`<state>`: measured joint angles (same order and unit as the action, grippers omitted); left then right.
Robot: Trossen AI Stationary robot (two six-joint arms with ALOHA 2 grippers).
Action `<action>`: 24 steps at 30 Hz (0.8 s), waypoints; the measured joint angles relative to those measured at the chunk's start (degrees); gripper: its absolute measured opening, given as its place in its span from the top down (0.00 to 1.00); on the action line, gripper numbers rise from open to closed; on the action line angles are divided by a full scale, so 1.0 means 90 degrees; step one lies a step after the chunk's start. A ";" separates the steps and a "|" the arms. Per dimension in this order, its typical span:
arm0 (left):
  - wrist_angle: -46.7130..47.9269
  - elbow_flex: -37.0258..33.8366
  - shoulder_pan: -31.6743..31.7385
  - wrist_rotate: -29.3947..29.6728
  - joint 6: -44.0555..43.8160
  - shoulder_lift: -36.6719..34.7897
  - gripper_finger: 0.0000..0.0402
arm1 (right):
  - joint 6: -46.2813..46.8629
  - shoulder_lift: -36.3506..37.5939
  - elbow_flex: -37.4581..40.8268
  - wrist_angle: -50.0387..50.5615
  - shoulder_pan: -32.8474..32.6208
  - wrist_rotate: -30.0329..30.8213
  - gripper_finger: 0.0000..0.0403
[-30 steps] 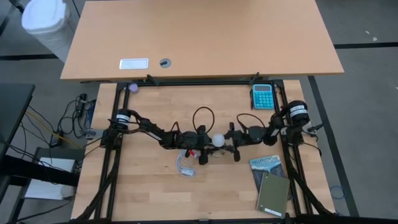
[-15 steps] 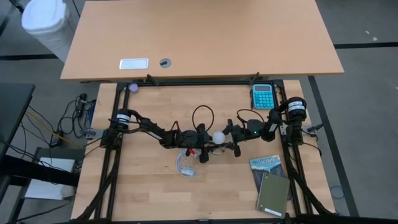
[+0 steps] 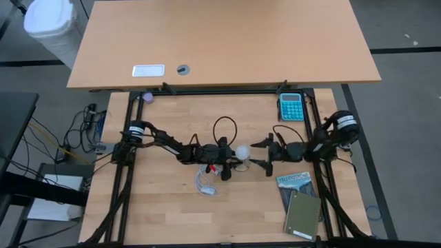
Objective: Screw lightbulb
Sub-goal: Remove the lightbulb from the desk lamp
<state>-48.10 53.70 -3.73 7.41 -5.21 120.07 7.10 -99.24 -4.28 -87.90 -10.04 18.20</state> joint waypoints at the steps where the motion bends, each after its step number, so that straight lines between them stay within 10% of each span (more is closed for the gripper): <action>1: 0.0000 0.0002 -0.0001 0.0012 -0.0022 0.0000 0.57 | 0.0111 0.0044 -0.0008 0.0115 -0.0170 0.0277 0.19; 12: 0.0005 -0.0001 -0.0005 0.0294 -0.0147 -0.0002 0.57 | 0.0809 0.0063 -0.1388 0.2292 -0.1550 0.3565 0.19; 24: 0.0015 -0.0003 -0.0002 0.0696 -0.0278 -0.0002 0.57 | 0.1253 -0.0463 -0.2341 0.3030 -0.1597 0.3929 0.24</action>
<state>-47.97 53.67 -3.75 13.67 -7.70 120.05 18.38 -103.41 -25.35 -60.63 -24.41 53.56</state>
